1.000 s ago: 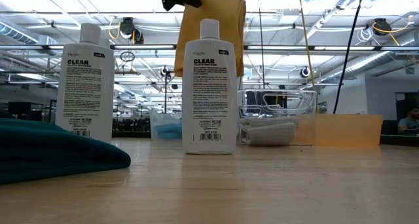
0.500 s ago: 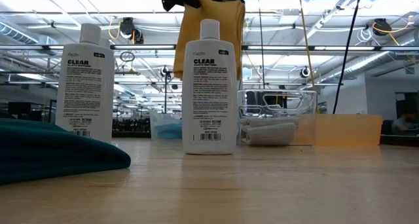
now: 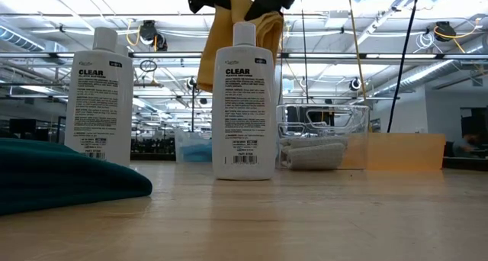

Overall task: Pick & Place Kitchen Items
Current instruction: Put the yellow towel into the transparent bin

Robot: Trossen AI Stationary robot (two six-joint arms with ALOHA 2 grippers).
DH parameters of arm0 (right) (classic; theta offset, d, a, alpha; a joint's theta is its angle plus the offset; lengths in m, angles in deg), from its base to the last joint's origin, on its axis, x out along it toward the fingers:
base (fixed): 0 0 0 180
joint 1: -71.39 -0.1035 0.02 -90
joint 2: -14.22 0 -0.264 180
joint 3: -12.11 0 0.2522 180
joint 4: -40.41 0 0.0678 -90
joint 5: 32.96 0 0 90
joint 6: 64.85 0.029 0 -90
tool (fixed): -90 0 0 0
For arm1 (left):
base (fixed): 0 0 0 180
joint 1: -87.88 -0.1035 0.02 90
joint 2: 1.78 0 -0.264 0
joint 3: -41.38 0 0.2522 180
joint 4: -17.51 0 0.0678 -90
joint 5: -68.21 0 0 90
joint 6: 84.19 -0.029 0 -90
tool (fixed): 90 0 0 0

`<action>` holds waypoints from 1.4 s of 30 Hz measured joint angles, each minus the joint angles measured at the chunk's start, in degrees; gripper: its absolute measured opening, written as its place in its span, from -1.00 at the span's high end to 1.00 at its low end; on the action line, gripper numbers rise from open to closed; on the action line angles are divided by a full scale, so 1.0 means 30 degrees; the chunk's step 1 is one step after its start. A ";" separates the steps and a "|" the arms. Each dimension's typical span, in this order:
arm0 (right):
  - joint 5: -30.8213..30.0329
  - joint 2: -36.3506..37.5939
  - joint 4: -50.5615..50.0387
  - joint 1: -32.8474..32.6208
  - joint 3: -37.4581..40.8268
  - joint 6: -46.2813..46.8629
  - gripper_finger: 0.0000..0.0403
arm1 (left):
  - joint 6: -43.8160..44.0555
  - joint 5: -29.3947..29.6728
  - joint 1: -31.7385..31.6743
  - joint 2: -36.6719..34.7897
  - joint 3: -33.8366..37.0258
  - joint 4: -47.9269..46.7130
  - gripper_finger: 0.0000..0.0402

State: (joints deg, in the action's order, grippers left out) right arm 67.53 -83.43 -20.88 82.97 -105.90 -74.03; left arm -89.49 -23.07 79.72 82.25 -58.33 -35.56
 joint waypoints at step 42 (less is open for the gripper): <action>-0.2988 0.3092 -0.4876 0.1379 -0.0015 -0.4938 1.00 | 0.2359 0.0499 -0.0196 -0.2541 -0.0226 -0.1562 0.25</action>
State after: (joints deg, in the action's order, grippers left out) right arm 58.56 -74.16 -35.51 87.11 -105.94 -88.84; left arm -82.41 -21.57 79.13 74.63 -59.01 -40.25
